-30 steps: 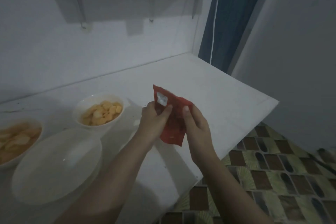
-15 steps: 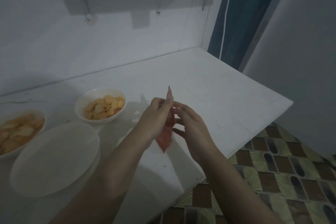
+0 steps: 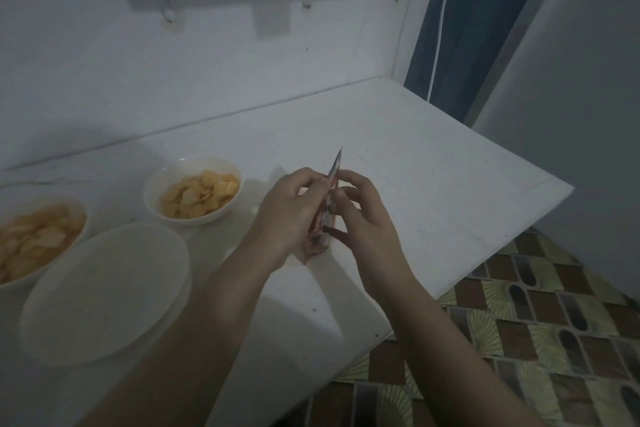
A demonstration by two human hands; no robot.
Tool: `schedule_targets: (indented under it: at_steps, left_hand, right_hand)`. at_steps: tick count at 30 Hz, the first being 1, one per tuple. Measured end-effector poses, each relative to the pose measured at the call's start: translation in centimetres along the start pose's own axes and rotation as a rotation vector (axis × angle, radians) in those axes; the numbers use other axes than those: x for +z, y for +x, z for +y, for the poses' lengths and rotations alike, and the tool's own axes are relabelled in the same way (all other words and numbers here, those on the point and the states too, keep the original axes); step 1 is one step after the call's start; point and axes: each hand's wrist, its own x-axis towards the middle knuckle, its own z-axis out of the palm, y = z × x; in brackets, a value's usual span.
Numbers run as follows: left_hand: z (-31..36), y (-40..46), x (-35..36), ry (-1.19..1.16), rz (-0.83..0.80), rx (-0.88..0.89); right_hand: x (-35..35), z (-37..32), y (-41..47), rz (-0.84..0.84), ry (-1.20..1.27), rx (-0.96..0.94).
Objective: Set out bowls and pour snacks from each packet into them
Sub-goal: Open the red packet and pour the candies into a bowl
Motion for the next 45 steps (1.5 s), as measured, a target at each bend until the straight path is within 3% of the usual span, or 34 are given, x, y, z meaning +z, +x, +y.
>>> schedule_targets:
  at_steps: [4,7,16,23,28,32,38,43,45]
  left_hand:
    - [0.4,-0.3,0.0,0.164,-0.039,0.078]
    - [0.6,-0.7,-0.5,0.195,-0.181,0.053]
    - [1.1,-0.3,-2.0,0.424,-0.319,0.069]
    - [-0.1,-0.4,-1.4,0.334,-0.166,0.237]
    - [-1.0,0.0,-0.5,0.062,-0.11,0.097]
    - [-1.5,0.1,-0.5,-0.073,-0.066,0.014]
    - [-1.5,0.6,-1.0,0.086,-0.08,0.156]
    - [-1.1,0.5,-1.6,0.295,0.135,0.263]
    - [-0.9,0.4,-1.4,0.386,0.191,0.293]
  right_hand:
    - [-0.1,-0.3,0.2,0.007,-0.022,0.091]
    - [-0.7,-0.9,0.2,-0.038,-0.002,0.134]
    - [-0.8,-2.0,0.0,-0.182,-0.165,0.081]
    - [-0.7,-2.3,1.1,-0.159,-0.244,-0.09]
    - [0.0,-2.4,1.3,-0.014,-0.404,-0.218]
    - [-0.1,-2.1,1.5,0.011,-0.397,-0.15]
    - [-0.1,-3.1,1.4,-0.112,-0.572,-0.105]
    - [-1.2,-2.6,2.0,0.072,-0.707,-0.107]
    - [-0.8,-2.9,1.7,0.031,-0.719,-0.084]
